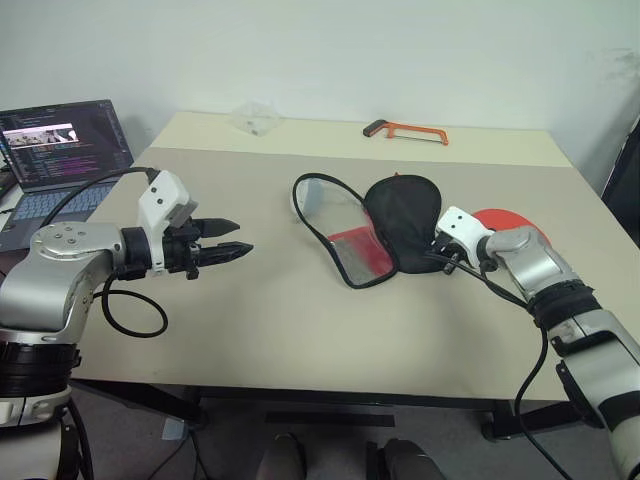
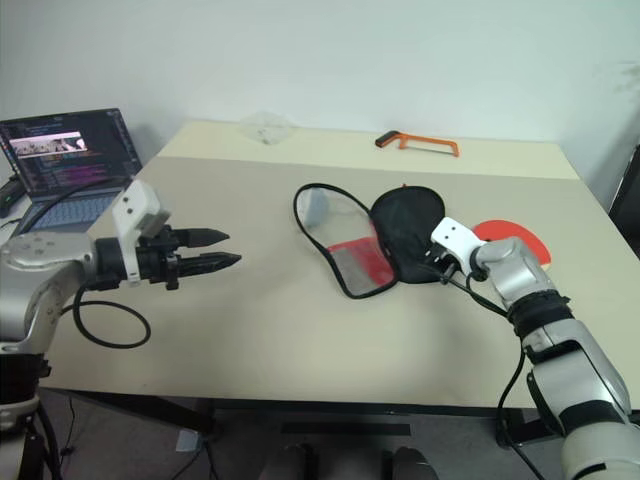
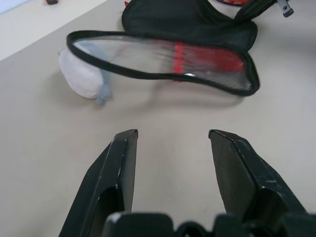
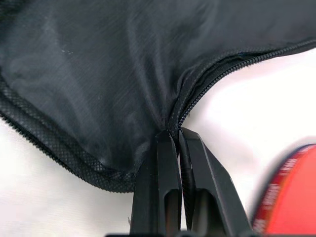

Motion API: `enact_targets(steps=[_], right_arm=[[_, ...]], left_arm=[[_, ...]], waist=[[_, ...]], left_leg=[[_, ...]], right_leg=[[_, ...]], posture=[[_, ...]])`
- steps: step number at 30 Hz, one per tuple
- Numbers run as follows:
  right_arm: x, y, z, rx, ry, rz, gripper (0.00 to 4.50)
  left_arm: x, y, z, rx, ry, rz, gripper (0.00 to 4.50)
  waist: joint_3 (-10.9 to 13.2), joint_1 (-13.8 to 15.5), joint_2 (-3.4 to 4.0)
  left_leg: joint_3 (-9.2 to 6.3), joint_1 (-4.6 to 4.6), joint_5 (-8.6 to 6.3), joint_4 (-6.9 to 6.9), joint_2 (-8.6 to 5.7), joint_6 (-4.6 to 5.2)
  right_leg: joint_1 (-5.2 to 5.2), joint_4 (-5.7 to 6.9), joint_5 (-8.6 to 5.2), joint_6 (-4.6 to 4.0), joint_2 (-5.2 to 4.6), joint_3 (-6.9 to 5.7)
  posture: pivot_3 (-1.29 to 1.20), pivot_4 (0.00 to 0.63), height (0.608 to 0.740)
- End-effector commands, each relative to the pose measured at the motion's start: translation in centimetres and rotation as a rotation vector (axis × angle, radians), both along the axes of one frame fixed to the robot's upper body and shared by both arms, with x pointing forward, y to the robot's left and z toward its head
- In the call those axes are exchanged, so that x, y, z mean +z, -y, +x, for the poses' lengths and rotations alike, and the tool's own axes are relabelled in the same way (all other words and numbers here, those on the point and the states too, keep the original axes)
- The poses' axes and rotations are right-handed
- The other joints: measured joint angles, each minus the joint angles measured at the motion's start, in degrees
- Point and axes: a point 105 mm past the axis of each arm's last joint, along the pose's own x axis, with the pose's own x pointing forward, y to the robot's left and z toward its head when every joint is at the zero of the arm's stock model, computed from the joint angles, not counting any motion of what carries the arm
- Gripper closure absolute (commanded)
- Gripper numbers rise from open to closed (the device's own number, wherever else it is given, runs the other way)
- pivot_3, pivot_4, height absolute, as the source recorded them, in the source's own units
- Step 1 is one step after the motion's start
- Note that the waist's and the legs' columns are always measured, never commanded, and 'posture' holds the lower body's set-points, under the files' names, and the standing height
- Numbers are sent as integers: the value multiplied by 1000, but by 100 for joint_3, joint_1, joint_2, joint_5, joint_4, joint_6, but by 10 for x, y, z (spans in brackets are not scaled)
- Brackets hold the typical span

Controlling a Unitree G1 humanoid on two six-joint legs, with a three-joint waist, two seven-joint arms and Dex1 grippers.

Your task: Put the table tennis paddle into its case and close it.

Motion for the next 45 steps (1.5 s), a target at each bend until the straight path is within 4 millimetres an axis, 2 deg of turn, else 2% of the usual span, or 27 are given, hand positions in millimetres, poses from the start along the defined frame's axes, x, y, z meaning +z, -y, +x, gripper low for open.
enact_targets(steps=[1,8,9,11,13,17,20,22,27,30,34,39,42,45], right_arm=[[10,4,8,33,60,-61,4474],[13,-3,11,32,66,1,4474],[15,-3,11,20,63,27,4275],[23,-2,9,4,65,76,3798],[33,-3,7,4,70,113,3136],[69,-4,-12,22,72,260,1699],[97,12,-30,-34,66,394,643],[106,37,-38,-134,75,435,26],[95,111,-49,-480,98,399,26],[82,142,-56,-655,99,383,26],[64,145,-64,-708,27,410,26],[43,130,-71,-689,-94,434,26],[37,128,-69,-692,-94,403,26],[34,135,-64,-739,-65,385,26]], left_arm=[[14,3,-2,-19,60,11,1997],[13,6,-1,-28,60,11,1997],[13,6,-1,-30,60,10,1997],[13,7,1,-33,60,11,1997],[14,7,1,-38,60,12,1997],[14,9,3,-52,56,8,1997],[13,12,2,-83,41,1,1997],[12,15,-1,-115,27,-10,1997],[10,26,-6,-185,-3,-32,1997],[7,29,-3,-190,-7,-35,1997],[6,34,-2,-218,-17,-39,1997],[6,38,1,-230,-15,-41,1997],[7,41,1,-238,-12,-38,1997],[8,46,-3,-260,-6,-30,1997]], waist=[[0,-6,0],[0,-49,1],[1,-51,1],[1,-50,2],[3,-48,3],[10,-26,13],[13,4,18],[13,24,18],[12,12,17],[12,-12,17],[14,-72,20],[15,-96,22],[15,-103,22],[15,-109,22]], left_leg=[[0,0,0,-2,0,0],[-1,2,0,0,1,0],[-1,2,1,0,1,0],[-1,1,1,0,1,0],[-2,0,1,-2,1,0],[-3,-5,0,-6,0,0],[-3,-5,-1,-9,0,0],[-4,-6,-2,-9,0,0],[3,-5,-1,-3,-3,0],[6,-3,0,-2,-2,2],[9,-2,0,-4,-2,2],[6,-3,0,-5,-2,2],[6,-4,0,-4,-3,2],[6,-3,0,-2,-3,2]], right_leg=[[0,-1,0,-1,0,0],[1,3,3,-1,0,1],[1,3,3,-1,0,1],[1,3,3,-1,1,0],[0,2,3,-1,0,0],[-3,4,3,-2,1,-2],[-4,3,2,-3,0,-3],[-3,0,1,-4,0,-5],[-1,-4,1,-4,-6,-3],[-2,-2,1,-4,-6,1],[-4,0,1,-3,-4,6],[-4,0,1,-3,-2,5],[-3,0,2,-2,-2,5],[-3,0,3,0,-2,6]], posture=[[0,150,740],[0,150,740],[0,150,740],[0,150,740],[0,150,740],[0,150,740],[0,150,740],[0,150,740],[0,150,740],[0,150,740],[0,150,740],[0,150,740],[0,150,740],[0,150,740]])
